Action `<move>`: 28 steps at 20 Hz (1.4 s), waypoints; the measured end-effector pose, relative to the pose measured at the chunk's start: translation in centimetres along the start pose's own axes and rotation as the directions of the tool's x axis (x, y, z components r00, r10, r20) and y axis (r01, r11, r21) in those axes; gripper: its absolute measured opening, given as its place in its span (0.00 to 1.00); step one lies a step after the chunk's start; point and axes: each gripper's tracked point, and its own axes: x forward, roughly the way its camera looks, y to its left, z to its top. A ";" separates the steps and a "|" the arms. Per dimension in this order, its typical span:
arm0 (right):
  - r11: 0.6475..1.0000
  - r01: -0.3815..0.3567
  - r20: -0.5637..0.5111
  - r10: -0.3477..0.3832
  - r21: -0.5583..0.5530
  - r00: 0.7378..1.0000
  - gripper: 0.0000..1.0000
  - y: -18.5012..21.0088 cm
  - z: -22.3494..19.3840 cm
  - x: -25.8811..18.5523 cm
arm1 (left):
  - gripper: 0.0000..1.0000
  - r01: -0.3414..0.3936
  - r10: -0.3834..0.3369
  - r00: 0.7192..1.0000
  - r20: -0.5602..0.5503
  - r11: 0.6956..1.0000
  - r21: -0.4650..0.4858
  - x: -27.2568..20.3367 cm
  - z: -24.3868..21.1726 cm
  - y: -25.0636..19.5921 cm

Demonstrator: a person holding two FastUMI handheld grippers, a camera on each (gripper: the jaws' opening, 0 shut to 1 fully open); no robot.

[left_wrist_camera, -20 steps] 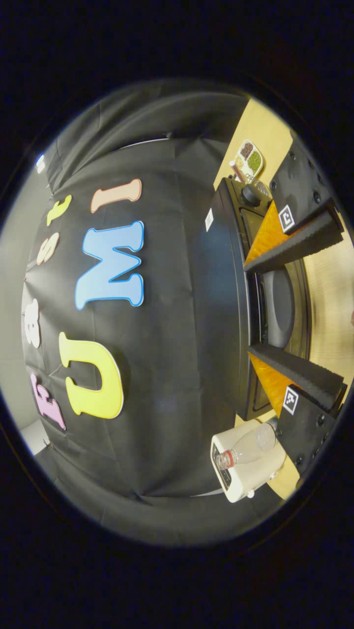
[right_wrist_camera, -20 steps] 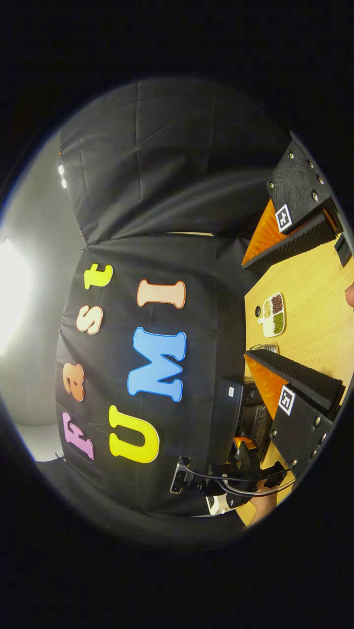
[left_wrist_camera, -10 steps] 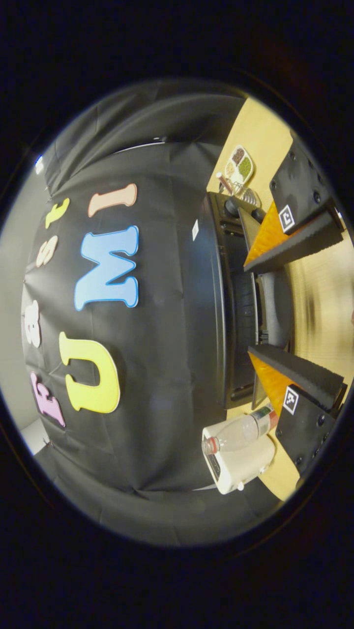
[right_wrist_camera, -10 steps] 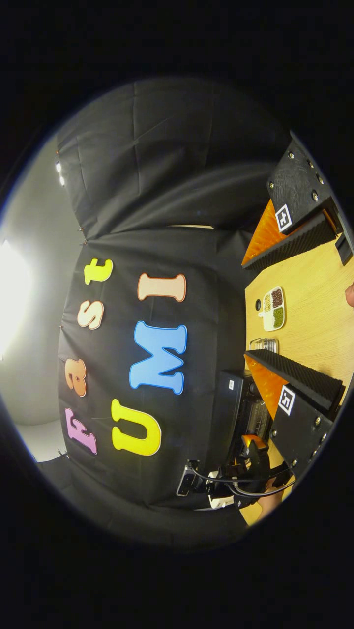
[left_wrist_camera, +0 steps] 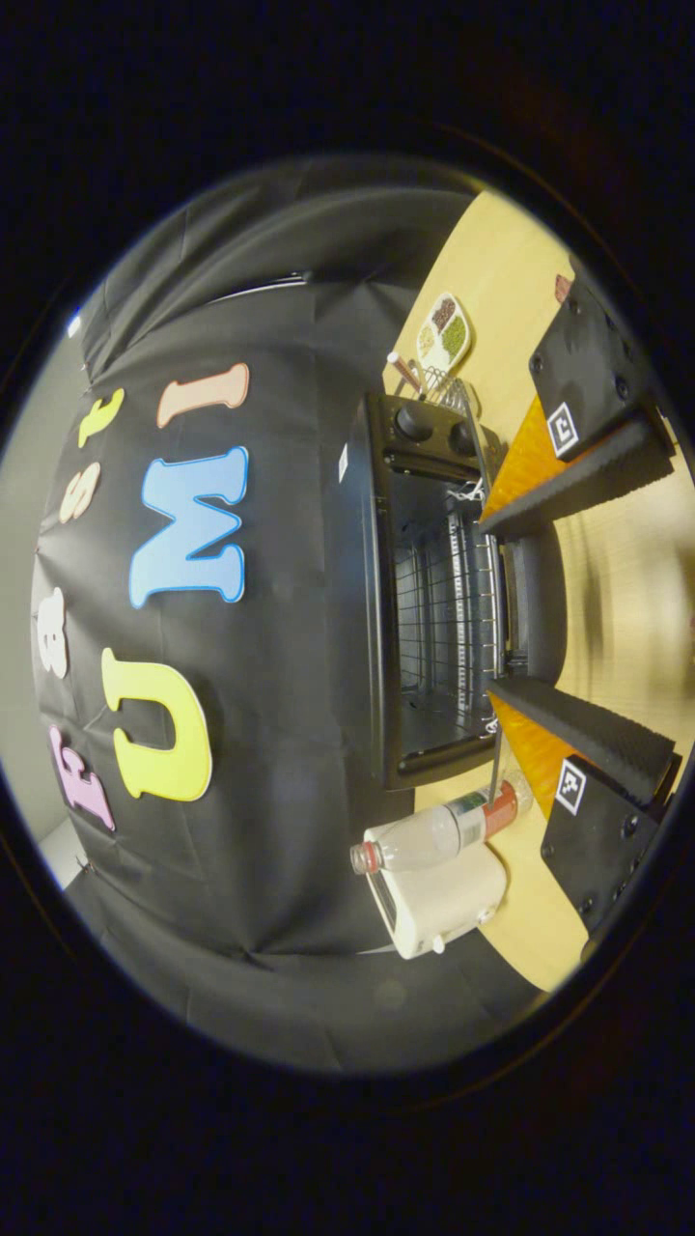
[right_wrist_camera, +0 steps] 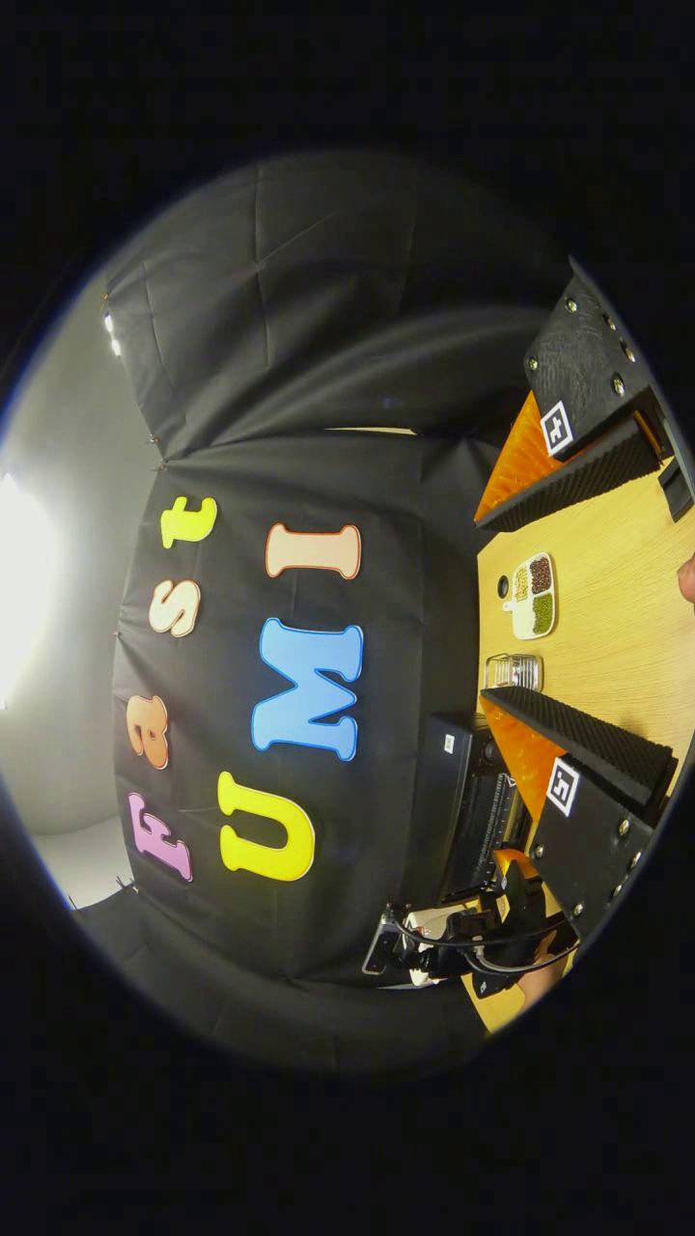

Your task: Open the electric oven with the left hand, put the food in, and close the electric oven.

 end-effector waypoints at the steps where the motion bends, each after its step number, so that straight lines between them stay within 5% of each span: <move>1: 1.000 -0.005 -0.002 0.005 -0.001 1.000 0.97 0.1 -0.1 0.0 | 0.98 -0.001 0.001 1.000 -0.004 1.000 0.000 -0.2 -0.5 -0.1; 28: 0.991 -0.132 -0.050 0.132 -0.017 0.990 0.97 1.3 -1.3 -1.4 | 0.98 -0.052 0.054 0.988 -0.145 0.999 0.014 -2.6 -9.0 -0.8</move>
